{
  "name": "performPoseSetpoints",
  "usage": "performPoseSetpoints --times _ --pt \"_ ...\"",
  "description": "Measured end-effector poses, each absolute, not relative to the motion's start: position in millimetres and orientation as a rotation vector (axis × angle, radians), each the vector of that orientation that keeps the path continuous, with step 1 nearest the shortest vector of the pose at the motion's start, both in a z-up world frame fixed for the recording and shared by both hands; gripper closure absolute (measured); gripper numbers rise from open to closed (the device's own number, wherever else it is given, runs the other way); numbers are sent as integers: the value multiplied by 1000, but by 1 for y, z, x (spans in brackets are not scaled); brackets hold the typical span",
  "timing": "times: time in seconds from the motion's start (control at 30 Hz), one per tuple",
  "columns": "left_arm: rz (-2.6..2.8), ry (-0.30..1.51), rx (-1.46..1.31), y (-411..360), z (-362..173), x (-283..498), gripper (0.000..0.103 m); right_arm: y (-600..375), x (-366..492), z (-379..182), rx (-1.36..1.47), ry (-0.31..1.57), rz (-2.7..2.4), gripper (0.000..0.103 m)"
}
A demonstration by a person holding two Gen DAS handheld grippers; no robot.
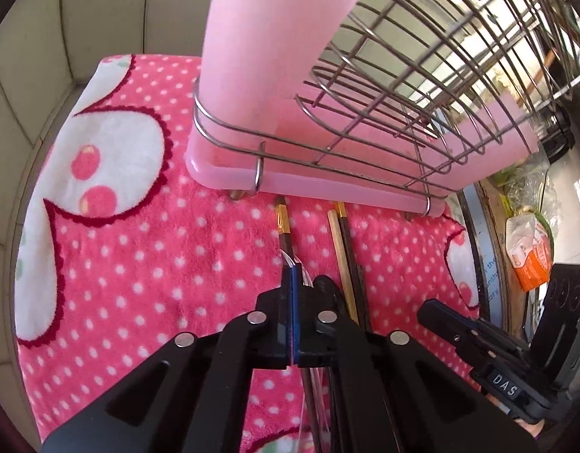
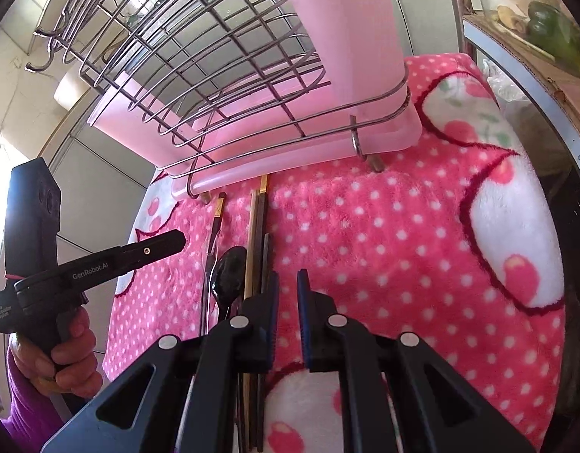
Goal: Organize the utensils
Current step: 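Grasp the clear plastic fork on the cloth with the left tool, then grasp a dark chopstick with the right tool while the left tool holds the fork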
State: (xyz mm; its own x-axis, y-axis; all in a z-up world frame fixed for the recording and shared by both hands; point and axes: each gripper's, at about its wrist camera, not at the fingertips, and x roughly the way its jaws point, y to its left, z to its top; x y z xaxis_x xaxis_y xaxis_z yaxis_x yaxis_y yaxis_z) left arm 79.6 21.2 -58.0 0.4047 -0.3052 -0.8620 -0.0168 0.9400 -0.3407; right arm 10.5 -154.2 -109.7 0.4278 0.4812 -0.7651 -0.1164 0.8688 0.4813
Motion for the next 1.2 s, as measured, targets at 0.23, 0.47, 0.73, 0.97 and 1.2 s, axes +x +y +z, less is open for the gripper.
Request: performPoseSetpoints --times 0.23,0.47,0.73,0.97,1.2 --pt "-180 1213 -268 1 -66 89 98 -152 11 -114 385 1088 389 90" --pt "-150 1225 -247 -4 -66 94 91 -158 11 -114 394 1079 387 89" --pt "-175 1221 -270 -13 -73 96 90 -159 11 -117 394 1089 393 89" --pt "-190 1232 -234 -37 -82 94 90 -158 12 -117 392 1088 390 89" --pt "-182 1235 -272 -31 -87 97 99 -153 13 -117 375 1100 402 90"
